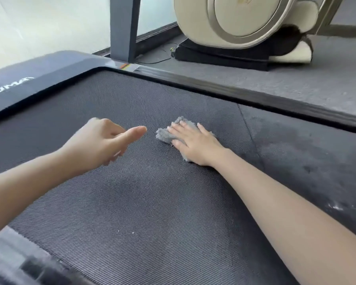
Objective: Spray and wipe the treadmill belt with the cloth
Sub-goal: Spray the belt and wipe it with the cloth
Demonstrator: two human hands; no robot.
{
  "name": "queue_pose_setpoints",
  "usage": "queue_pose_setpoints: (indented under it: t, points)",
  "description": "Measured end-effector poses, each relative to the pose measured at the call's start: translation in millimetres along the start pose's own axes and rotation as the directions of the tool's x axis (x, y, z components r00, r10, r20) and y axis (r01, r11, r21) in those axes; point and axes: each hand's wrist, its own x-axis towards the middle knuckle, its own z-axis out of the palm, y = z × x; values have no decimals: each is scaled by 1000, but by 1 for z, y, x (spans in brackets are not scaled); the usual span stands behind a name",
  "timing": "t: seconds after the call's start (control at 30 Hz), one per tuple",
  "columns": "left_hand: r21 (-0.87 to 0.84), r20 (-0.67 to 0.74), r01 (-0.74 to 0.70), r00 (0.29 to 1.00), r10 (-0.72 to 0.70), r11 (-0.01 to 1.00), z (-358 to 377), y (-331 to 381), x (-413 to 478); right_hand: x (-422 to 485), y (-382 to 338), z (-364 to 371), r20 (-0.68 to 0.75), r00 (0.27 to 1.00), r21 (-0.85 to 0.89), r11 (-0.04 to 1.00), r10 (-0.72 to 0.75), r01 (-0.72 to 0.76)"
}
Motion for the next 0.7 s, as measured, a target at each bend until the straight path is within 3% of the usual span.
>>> queue_pose_setpoints:
  t: [0.5, 0.7]
  points:
    - [-7, -23, -3, 1000, 2, 1000, 21, 3, 45, 116, 96, -19, -61, 939, -46, 939, 338, -341]
    - [-17, -33, 1, 999, -1, 1000, 19, 10, 43, 107, 100, -19, -101, 929, -28, 932, 356, -360]
